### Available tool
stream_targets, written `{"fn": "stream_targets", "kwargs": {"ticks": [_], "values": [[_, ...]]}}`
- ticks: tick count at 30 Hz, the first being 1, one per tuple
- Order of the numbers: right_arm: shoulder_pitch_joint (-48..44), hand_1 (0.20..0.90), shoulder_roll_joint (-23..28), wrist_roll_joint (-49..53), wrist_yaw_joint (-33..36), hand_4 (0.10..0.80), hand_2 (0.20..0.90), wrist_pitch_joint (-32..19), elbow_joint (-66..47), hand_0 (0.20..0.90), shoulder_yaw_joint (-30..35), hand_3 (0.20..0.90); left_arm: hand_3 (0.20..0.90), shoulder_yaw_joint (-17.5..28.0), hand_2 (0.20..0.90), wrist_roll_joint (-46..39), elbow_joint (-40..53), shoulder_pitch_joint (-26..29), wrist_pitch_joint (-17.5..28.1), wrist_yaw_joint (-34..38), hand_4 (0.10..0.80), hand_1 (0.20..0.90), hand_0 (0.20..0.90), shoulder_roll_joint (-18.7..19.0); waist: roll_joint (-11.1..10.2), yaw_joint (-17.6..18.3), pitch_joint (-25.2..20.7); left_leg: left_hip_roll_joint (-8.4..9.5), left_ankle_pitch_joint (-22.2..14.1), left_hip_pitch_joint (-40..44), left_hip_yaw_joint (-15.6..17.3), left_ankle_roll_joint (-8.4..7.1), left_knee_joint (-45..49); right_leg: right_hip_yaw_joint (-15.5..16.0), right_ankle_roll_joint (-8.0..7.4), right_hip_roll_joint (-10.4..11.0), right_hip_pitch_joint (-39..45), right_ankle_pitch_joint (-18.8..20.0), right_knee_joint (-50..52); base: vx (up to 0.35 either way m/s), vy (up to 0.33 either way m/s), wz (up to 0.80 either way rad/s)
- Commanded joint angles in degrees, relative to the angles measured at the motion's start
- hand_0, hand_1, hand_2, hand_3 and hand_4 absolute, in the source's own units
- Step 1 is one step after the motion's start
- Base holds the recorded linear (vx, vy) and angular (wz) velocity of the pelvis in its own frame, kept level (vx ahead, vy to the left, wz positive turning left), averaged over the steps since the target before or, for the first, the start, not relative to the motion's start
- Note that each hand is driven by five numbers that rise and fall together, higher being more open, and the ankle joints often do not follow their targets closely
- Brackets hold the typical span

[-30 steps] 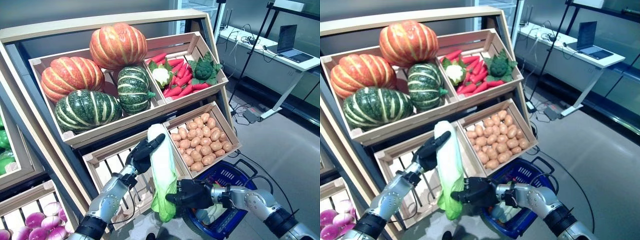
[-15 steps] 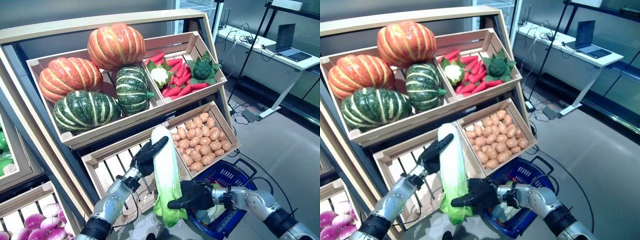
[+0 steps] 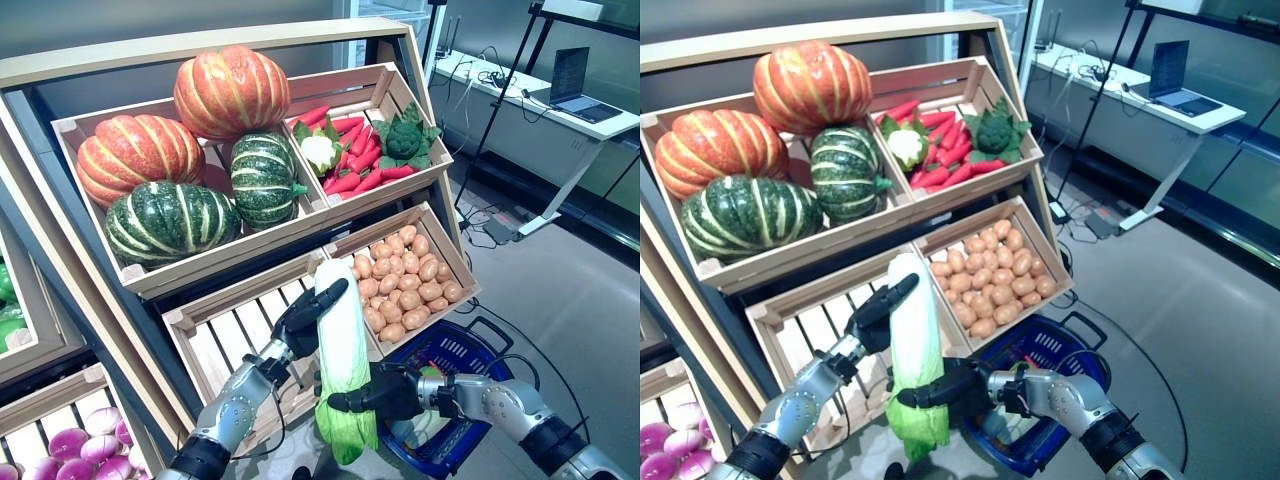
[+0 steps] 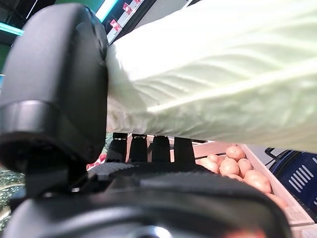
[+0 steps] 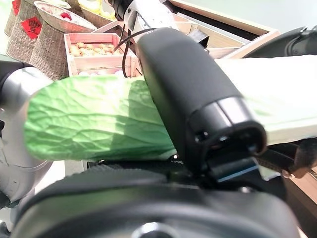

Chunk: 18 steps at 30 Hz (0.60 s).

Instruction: Put vegetables into the basket

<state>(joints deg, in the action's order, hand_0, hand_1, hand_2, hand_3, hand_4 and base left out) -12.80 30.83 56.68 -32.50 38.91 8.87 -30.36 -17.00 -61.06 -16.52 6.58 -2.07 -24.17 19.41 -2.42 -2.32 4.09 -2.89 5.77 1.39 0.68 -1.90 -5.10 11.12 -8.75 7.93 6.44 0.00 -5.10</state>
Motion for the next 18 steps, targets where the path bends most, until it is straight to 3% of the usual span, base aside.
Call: {"fn": "stream_targets", "kwargs": {"ticks": [1, 14, 15, 16, 17, 18], "values": [[-8.69, 0.3, -9.21, 10.37, -3.81, 0.4, 0.3, -4.96, -5.02, 0.3, 1.6, 0.3, 0.3, -2.41, 0.3, -0.94, -0.01, 6.28, 3.13, -1.72, 0.4, 0.3, 0.3, -5.03, -0.47, -0.58, -1.23, -1.19, -5.76, 2.54, 0.65, -1.41, 0.1, 0.52, 0.8, 2.86, -1.27, 2.43, 0.89, 0.0, 0.0, 0.0], [-8.09, 0.3, -9.42, 10.31, -3.05, 0.4, 0.3, -5.16, -4.39, 0.3, 2.74, 0.3, 0.3, -2.17, 0.3, 0.29, 0.23, 6.54, 3.56, -1.17, 0.4, 0.3, 0.3, -4.76, -0.48, -0.37, -1.19, -1.22, -5.77, 2.72, 0.81, -1.36, 0.1, 0.3, 0.75, 2.91, -1.28, 2.41, 1.08, 0.0, 0.0, 0.0], [-8.14, 0.3, -9.36, 10.3, -3.24, 0.4, 0.3, -5.21, -4.41, 0.3, 2.94, 0.3, 0.364, -2.2, 0.364, 0.8, 0.35, 6.53, 3.23, -0.97, 0.442, 0.364, 0.364, -4.71, -0.49, -0.35, -1.18, -1.25, -5.73, 2.69, 0.85, -1.36, 0.1, 0.24, 0.74, 2.9, -1.32, 2.41, 1.11, 0.0, 0.0, 0.0], [-8.21, 0.3, -9.16, 10.7, -2.99, 0.4, 0.3, -5.48, -4.47, 0.3, 2.99, 0.3, 0.691, -2.37, 0.691, 0.84, 0.43, 6.6, 3.41, -0.69, 0.66, 0.691, 0.691, -4.49, -0.49, -0.34, -1.17, -1.28, -5.72, 2.68, 0.87, -1.37, 0.1, 0.33, 0.74, 2.88, -1.26, 2.42, 1.07, 0.0, 0.0, 0.0], [-8.01, 0.3, -9.25, 10.69, -2.82, 0.4, 0.3, -5.55, -4.58, 0.3, 3.18, 0.3, 0.9, -2.29, 0.9, 0.99, 0.59, 6.61, 3.36, -0.57, 0.8, 0.9, 0.9, -4.46, -0.48, -0.32, -1.2, -1.26, -5.74, 2.73, 0.86, -1.36, 0.1, 0.3, 0.75, 2.87, -1.24, 2.4, 1.07, 0.0, 0.0, 0.0], [-8.06, 0.3, -9.27, 10.8, -2.74, 0.4, 0.3, -5.81, -4.52, 0.3, 3.33, 0.3, 0.9, -2.21, 0.9, 1.15, 0.58, 6.59, 3.42, -0.61, 0.8, 0.9, 0.9, -4.44, -0.46, -0.33, -1.21, -1.26, -5.74, 2.7, 0.83, -1.34, 0.1, 0.26, 0.74, 2.88, -1.23, 2.39, 1.07, 0.0, 0.0, 0.0]]}}
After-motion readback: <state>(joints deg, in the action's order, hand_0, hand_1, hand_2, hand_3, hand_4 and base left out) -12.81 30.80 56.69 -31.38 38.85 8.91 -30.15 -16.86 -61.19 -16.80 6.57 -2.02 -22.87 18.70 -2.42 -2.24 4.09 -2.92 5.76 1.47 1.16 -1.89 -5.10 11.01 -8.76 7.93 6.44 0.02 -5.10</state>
